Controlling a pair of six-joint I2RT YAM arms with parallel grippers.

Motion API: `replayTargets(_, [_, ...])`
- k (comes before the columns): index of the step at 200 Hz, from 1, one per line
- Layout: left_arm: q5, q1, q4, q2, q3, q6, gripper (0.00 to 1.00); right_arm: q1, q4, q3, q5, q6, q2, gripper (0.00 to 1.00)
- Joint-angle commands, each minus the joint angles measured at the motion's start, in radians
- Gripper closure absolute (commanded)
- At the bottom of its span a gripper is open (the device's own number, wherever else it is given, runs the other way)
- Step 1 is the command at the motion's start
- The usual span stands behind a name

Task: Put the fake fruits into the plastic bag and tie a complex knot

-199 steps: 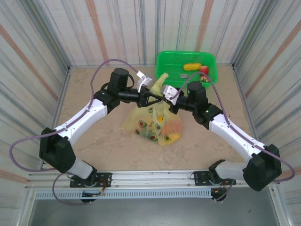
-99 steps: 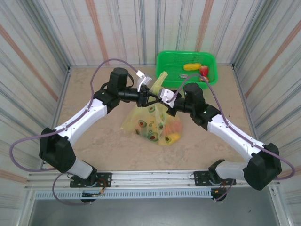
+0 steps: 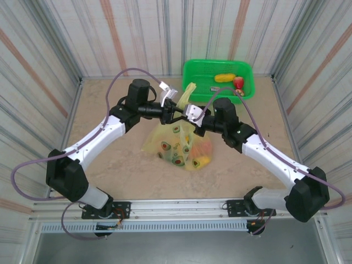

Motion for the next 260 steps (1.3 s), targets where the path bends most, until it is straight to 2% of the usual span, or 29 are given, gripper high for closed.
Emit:
replayTargets(1, [-0.010, 0.003, 0.013, -0.007, -0.013, -0.006, 0.58, -0.024, 0.065, -0.032, 0.052, 0.010, -0.059, 1.00])
replayTargets(45, [0.109, 0.000, 0.065, 0.015, -0.010, -0.068, 0.47, -0.044, 0.064, -0.045, 0.019, -0.027, -0.092, 1.00])
replayTargets(88, [0.116, -0.005, 0.076, 0.012, -0.013, -0.084, 0.46, -0.043, 0.091, -0.064, -0.007, -0.028, -0.097, 1.00])
replayTargets(119, [0.113, 0.011, 0.100, 0.020, -0.018, -0.114, 0.55, -0.049, 0.152, -0.116, 0.046, 0.019, -0.127, 1.00])
replayTargets(152, [0.115, 0.013, 0.080, 0.038, -0.010, -0.109, 0.66, -0.072, 0.212, -0.183, 0.013, 0.054, -0.183, 1.00])
replayTargets(168, [0.099, 0.005, 0.032, 0.036, 0.003, -0.075, 0.67, -0.078, 0.210, -0.186, 0.008, 0.056, -0.192, 1.00])
replayTargets(181, [0.062, -0.012, -0.010, 0.024, 0.005, -0.036, 0.64, -0.079, 0.200, -0.177, -0.001, 0.057, -0.191, 1.00])
replayTargets(194, [-0.016, -0.036, -0.049, 0.009, 0.002, 0.004, 0.54, -0.079, 0.193, -0.171, -0.016, 0.054, -0.192, 1.00])
replayTargets(203, [-0.045, -0.053, -0.082, 0.004, 0.012, 0.023, 0.50, -0.079, 0.191, -0.169, -0.018, 0.057, -0.196, 1.00])
replayTargets(243, [-0.036, 0.018, -0.019, -0.069, -0.066, -0.108, 0.49, -0.080, 0.188, -0.174, -0.040, 0.055, -0.222, 1.00])
replayTargets(260, [-0.043, 0.025, -0.007, -0.122, -0.102, -0.098, 0.47, -0.079, 0.183, -0.176, -0.043, 0.054, -0.229, 1.00])
